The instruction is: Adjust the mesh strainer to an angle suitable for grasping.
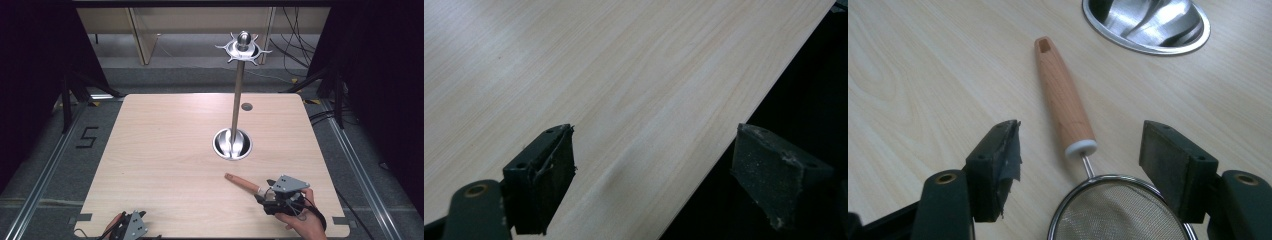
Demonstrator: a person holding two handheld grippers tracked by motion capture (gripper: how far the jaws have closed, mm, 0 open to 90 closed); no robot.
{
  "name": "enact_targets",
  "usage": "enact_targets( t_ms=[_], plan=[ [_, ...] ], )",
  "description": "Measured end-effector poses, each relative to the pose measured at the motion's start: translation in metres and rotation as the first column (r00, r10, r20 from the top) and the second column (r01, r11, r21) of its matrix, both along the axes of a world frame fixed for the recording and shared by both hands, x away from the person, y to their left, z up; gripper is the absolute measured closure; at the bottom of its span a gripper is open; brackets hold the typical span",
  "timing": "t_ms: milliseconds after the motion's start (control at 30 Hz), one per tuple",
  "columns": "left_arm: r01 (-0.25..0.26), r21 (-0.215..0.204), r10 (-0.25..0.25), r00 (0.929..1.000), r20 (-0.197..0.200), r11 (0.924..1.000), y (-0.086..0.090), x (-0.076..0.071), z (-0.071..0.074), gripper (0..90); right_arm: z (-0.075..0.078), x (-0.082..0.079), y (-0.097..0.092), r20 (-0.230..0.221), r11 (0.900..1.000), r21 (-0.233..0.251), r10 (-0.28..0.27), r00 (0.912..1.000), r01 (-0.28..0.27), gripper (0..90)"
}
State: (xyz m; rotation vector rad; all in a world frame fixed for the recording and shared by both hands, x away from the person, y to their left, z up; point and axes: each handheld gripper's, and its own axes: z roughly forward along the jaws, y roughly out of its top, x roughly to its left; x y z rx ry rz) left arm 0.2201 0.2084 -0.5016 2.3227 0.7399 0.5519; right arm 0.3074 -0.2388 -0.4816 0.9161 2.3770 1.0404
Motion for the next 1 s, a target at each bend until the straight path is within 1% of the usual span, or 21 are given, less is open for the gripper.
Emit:
enact_targets(
  t_ms=[33, 100, 333, 400, 433, 467, 500, 533, 567, 600, 633, 667, 700, 733, 767, 800, 833, 900, 933, 967, 1000],
  plan=[
    [0.002, 0.001, -0.002, 1.0, -0.002, 1.0, 0.0002, 0.0, 0.0003, 16.6, -0.0001, 0.0001, 0.0, -0.002, 1.0, 0.0, 0.002, 1.0, -0.002, 33.3],
    [-0.001, 0.001, 0.001, 1.0, 0.0, 1.0, 0.0, 0.0001, -0.0002, 16.6, 0.0003, -0.0001, 0.001, -0.029, 1.0, 0.009, 0.003, 0.9996, -0.003, 33.3],
    [0.0, 0.0, 0.0, 1.0, -0.003, 1.0, 0.0, -0.0001, 0.0, 16.6, -0.0003, -0.0005, 0.0019, -0.025, 1.0, 0.003, -0.005, 0.9997, 0.005, 33.3],
    [-0.001, 0.001, 0.001, 1.0, -0.003, 1.0, 0.0001, 0.0001, 0.0001, 16.6, -0.001, 0.0, 0.002, -0.026, 1.0, 0.001, 0.0, 0.9997, 0.0, 33.2],
    [0.0, 0.0, 0.0, 1.0, -0.003, 1.0, 0.0001, 0.0001, 0.0, 16.6, -0.0008, 0.0006, 0.0018, -0.015, 1.0, -0.003, 0.006, 0.9999, -0.006, 33.2],
    [0.0, 0.0, 0.0, 1.0, -0.004, 1.0, 0.0001, 0.0, -0.0001, 16.6, -0.0005, -0.0001, 0.0027, -0.031, 1.0, 0.007, 0.0, 0.9995, 0.0, 33.2],
    [0.0, 0.0, 0.0, 1.0, -0.004, 1.0, 0.0001, 0.0001, -0.0001, 16.6, -0.0005, -0.0002, 0.0029, -0.034, 1.0, 0.008, 0.001, 0.9994, -0.001, 33.1],
    [0.0, -0.004, 0.0, 1.0, -0.005, 1.0, 0.0001, 0.0, 0.0001, 16.6, -0.0005, 0.0002, 0.0028, -0.025, 1.0, 0.004, 0.003, 0.9997, -0.003, 32.9],
    [-0.001, -0.003, 0.001, 1.0, -0.005, 1.0, 0.0002, 0.0, 0.0001, 16.6, -0.0009, 0.0003, 0.0031, -0.031, 1.0, 0.001, 0.004, 0.9995, -0.004, 32.7],
    [0.001, -0.005, -0.001, 1.0, -0.007, 1.0, 0.0003, -0.0002, 0.0004, 16.6, -0.0019, 0.0004, 0.0035, -0.041, 0.9999, -0.007, 0.014, 0.9991, -0.015, 32.7],
    [-0.001, -0.004, 0.001, 1.0, -0.005, 1.0, 0.0004, -0.0001, 0.0004, 16.6, -0.0033, 0.0013, 0.0041, -0.038, 0.9995, -0.01, 0.03, 0.9988, -0.03, 32.7],
    [-0.002, -0.004, 0.002, 1.0, -0.005, 1.0, 0.0006, 0.0001, 0.0004, 16.6, -0.0032, 0.0011, 0.004, -0.024, 0.9996, -0.015, 0.023, 0.9994, -0.024, 32.7],
    [-0.006, -0.003, 0.006, 1.0, -0.004, 1.0, 0.0006, 0.0, 0.0004, 16.6, -0.0024, 0.001, 0.0054, -0.047, 0.9998, -0.001, 0.022, 0.9986, -0.022, 32.6],
    [-0.008, -0.005, 0.008, 1.0, -0.005, 1.0, 0.0004, -0.0002, 0.0002, 16.6, -0.0024, 0.001, 0.0054, -0.047, 0.9998, -0.001, 0.022, 0.9986, -0.022, 32.6],
    [-0.01, -0.007, 0.01, 0.9999, -0.006, 0.9999, 0.0003, -0.0004, 0.0, 16.6, -0.0016, 0.0008, 0.005, -0.034, 0.9999, -0.006, 0.012, 0.9993, -0.012, 32.6],
    [-0.003, -0.001, 0.003, 1.0, -0.008, 1.0, 0.0005, 0.0003, 0.0, 16.6, -0.0014, 0.0012, 0.0051, -0.031, 0.9999, -0.006, 0.015, 0.9994, -0.016, 32.5],
    [-0.003, -0.01, 0.003, 1.0, -0.006, 0.9999, 0.0002, 0.0006, -0.0009, 16.6, -0.001, 0.0015, 0.0056, -0.032, 0.9999, -0.007, 0.016, 0.9994, -0.016, 32.5],
    [-0.004, -0.011, 0.004, 1.0, -0.006, 0.9999, 0.0003, 0.0008, -0.0012, 16.6, 0.0011, 0.0034, 0.0064, -0.056, 0.9996, -0.018, 0.019, 0.9982, -0.021, 31.9],
    [-0.005, -0.012, 0.005, 1.0, -0.006, 0.9999, 0.0003, 0.0006, -0.0012, 16.6, 0.0017, 0.0054, 0.0068, -0.047, 0.9995, -0.021, 0.023, 0.9986, -0.024, 31.8],
    [-0.006, -0.012, 0.006, 1.0, -0.004, 0.9999, 0.0004, 0.0007, -0.0012, 16.6, 0.0034, 0.007, 0.007, -0.057, 0.9997, -0.017, 0.017, 0.9983, -0.018, 31.8],
    [-0.007, 0.004, 0.007, 0.9999, -0.011, 1.0, 0.0008, 0.0007, -0.0001, 16.6, 0.0051, 0.0076, 0.0075, -0.058, 0.9999, -0.013, 0.009, 0.9983, -0.01, 31.8]
  ],
)
